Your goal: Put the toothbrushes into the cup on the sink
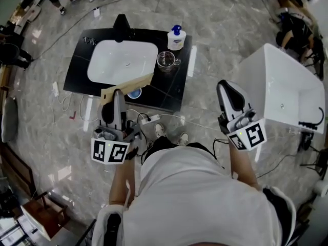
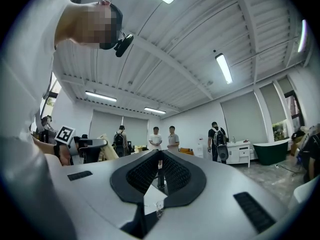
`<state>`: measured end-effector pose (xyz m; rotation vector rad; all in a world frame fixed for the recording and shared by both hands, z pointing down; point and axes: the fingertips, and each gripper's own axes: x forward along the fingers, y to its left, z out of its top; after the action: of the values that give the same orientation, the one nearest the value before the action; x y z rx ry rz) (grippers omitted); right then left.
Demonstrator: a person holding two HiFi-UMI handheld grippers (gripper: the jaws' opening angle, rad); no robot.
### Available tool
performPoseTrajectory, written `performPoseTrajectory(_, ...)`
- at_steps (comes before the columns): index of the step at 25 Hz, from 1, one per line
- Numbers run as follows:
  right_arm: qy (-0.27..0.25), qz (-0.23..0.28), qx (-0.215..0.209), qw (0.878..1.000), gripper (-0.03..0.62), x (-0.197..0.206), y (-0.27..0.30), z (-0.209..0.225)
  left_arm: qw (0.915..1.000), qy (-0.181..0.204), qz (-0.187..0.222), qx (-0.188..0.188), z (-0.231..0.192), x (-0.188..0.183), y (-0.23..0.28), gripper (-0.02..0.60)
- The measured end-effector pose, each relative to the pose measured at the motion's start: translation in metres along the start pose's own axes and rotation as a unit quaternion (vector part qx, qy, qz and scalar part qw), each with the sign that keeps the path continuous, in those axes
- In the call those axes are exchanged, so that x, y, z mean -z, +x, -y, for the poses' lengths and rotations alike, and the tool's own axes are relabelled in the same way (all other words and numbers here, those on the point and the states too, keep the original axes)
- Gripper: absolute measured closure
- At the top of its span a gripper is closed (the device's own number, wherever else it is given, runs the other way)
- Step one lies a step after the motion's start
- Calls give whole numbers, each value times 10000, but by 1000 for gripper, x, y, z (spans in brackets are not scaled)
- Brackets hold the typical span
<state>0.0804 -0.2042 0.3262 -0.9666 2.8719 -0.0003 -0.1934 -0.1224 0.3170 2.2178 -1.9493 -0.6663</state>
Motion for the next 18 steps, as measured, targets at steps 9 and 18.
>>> performPoseTrajectory(9,-5,-76,99,9999,546,5,-3,4,9995,73,-239,180,-9,19,53,528)
performPoseTrajectory(18,41,-204,281,9994,546,15,-14,19,9982,-32,-593,-71,-48,71,94,528)
